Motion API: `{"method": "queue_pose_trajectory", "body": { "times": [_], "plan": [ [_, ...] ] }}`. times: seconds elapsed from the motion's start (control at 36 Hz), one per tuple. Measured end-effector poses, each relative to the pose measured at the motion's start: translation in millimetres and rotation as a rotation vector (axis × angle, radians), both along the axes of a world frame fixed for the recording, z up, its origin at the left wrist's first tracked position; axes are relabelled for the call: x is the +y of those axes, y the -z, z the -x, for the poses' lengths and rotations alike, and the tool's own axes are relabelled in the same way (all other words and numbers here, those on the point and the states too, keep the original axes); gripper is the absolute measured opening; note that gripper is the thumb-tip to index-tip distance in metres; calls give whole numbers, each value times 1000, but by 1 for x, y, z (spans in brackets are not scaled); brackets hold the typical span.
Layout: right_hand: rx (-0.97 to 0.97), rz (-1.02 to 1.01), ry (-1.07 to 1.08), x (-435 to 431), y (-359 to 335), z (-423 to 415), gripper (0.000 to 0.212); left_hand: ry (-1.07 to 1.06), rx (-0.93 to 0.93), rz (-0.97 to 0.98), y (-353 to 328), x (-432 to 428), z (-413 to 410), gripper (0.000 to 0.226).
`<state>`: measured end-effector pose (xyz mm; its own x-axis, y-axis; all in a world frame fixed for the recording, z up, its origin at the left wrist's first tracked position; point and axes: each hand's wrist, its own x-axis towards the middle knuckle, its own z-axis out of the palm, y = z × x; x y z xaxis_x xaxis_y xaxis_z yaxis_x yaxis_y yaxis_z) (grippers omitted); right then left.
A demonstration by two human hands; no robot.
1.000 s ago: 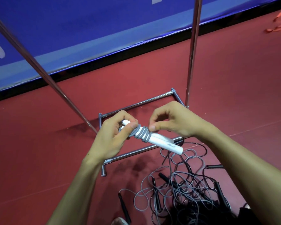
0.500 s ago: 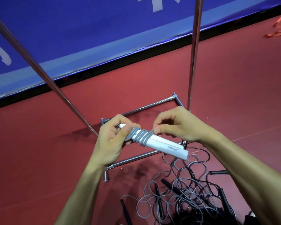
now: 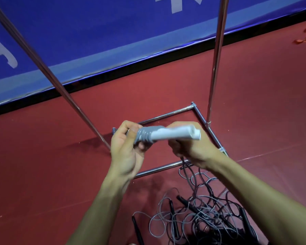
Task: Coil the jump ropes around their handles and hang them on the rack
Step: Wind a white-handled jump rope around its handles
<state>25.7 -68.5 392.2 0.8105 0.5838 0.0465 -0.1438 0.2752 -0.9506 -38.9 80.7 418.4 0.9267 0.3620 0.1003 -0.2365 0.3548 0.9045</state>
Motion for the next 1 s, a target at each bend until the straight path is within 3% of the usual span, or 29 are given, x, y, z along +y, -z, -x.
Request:
{"method": "queue_pose_trajectory", "body": {
  "times": [0.08, 0.22, 0.33, 0.44, 0.56, 0.64, 0.81, 1.0],
  "plan": [
    [297, -124, -4, 12, 2, 9, 21, -187, 74, 216, 0, -10, -11, 24],
    [316, 56, -38, 19, 8, 22, 31, -505, 73, 447, -1, 4, -30, 26],
    [266, 167, 10, 23, 2, 29, 36, -639, 132, 86, 16, 19, -32, 26],
    [26, 236, 102, 21, -5, 30, 39, -691, 127, -335, 35, 27, -24, 19],
    [-208, 378, 186, 18, 1, 29, 11, -729, 105, -549, 32, 28, -19, 22],
    [-238, 383, 200, 19, 8, 28, 1, -741, 108, -561, 30, 29, -20, 21],
    [-297, 464, 224, 19, 10, 22, 25, -713, 111, -472, 28, 29, -20, 18],
    [-262, 698, 162, 19, 6, 22, 38, -692, 74, -628, 24, 26, -16, 20]
  ]
}}
